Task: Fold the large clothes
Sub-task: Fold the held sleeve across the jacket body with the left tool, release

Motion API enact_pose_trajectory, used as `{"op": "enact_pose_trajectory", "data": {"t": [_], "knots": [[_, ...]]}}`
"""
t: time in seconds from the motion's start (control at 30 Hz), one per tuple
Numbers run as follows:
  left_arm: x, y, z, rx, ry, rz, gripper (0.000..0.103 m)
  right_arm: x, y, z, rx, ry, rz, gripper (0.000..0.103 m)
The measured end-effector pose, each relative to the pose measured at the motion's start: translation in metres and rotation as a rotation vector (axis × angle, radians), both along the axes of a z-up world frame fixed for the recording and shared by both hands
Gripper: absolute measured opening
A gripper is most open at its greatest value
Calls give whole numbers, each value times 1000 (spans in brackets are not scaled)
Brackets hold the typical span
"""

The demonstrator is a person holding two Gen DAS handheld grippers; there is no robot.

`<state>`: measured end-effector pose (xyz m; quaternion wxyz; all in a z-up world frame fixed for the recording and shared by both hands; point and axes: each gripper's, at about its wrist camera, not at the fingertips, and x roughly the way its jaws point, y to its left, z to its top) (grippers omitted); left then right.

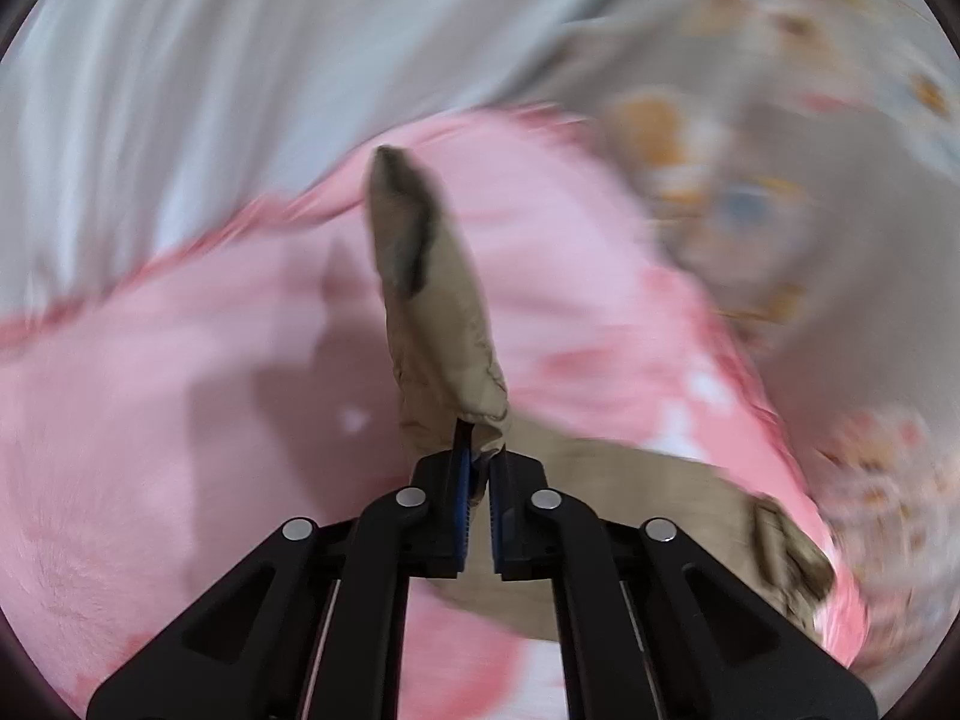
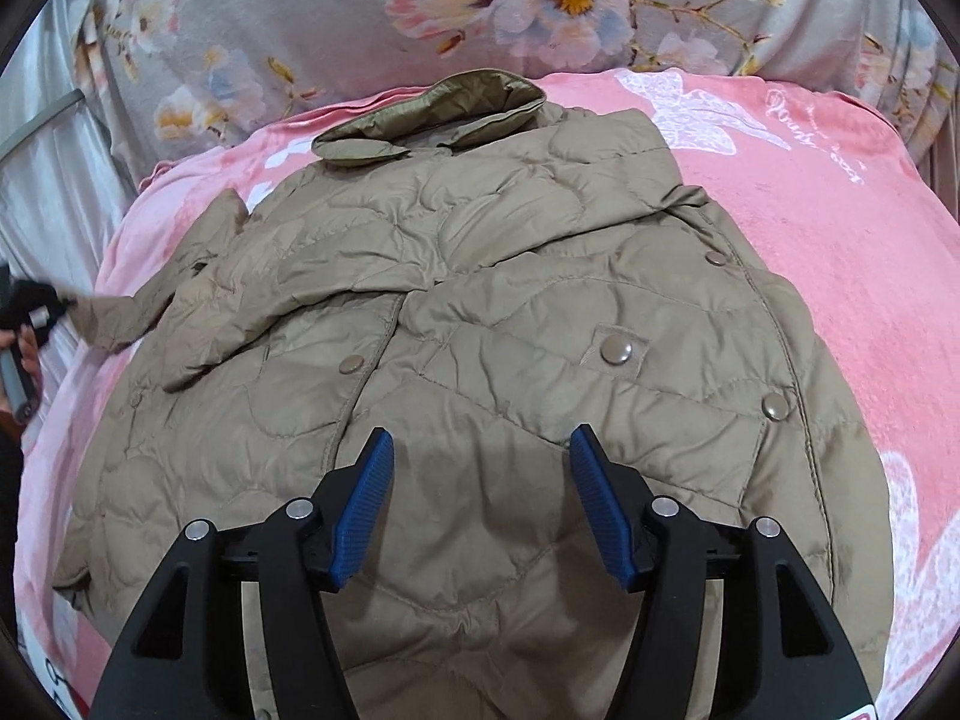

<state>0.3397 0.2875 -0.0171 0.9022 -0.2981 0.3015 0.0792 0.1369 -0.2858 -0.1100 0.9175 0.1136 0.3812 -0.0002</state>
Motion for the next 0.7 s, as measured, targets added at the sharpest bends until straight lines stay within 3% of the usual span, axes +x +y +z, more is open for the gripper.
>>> {"op": "enact_pose_trajectory", "data": {"t": [0.17,0.3,0.43,0.63,0.7], "knots": [[2,-130,90,158,-161,-277,3,-3,-2,4,7,-8,-8,60],[-7,-230,116,192,-204,-497,3,-7,-6,7,16,-21,-17,60],[-14,-327,97,195,-136,-683,3,-11,-16,8,40,-23,-35,60],[-22,-420,19,144,32,-849,6,-15,-26,5,48,-22,-53,60],[-22,-432,-7,111,85,-869,19,-15,-30,3,51,-17,-57,60]]}}
